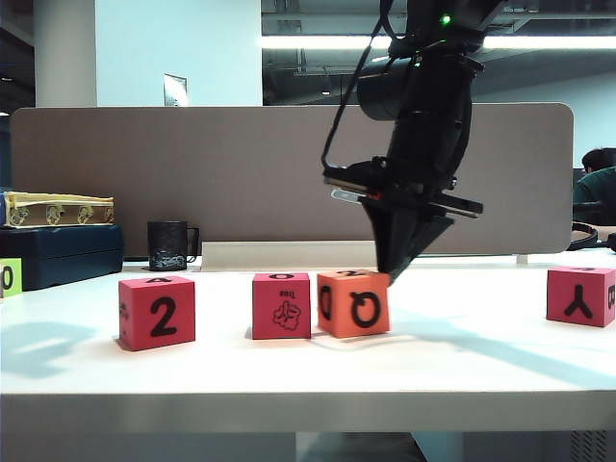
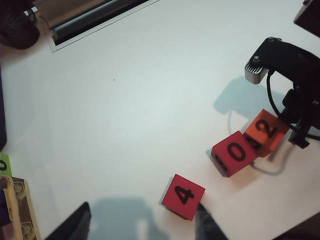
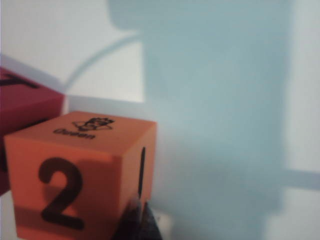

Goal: Select the appropriate blocks from the scattered letter blocks on the table and arrange them in a row to spell out "2024".

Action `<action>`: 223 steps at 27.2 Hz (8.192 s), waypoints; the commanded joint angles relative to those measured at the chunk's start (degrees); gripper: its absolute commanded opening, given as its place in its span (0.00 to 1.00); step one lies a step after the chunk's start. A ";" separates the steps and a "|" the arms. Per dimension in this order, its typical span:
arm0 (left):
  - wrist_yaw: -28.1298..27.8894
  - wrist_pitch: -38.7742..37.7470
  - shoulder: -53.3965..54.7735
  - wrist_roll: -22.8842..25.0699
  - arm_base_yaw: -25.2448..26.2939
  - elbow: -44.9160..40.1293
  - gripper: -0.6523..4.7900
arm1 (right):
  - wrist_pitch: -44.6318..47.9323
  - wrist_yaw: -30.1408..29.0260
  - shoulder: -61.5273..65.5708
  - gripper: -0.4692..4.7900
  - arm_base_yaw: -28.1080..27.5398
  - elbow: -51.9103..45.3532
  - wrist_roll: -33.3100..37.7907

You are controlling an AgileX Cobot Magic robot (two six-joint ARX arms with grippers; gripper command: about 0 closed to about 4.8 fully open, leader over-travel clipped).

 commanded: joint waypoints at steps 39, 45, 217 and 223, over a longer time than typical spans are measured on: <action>3.52 8.74 8.83 1.68 2.08 -0.02 0.60 | -3.82 8.87 -14.93 0.08 -13.14 3.30 0.15; 3.54 8.57 15.17 2.78 4.24 -2.25 0.33 | -7.13 4.20 -15.89 0.08 -13.49 3.26 -0.57; 12.50 25.27 26.86 -30.67 2.75 -22.08 0.60 | -3.91 -3.19 -17.75 0.08 22.77 3.26 -11.23; 12.48 25.81 26.86 -30.62 2.73 -22.08 0.66 | -3.93 -3.21 -17.75 0.08 22.80 3.26 -11.23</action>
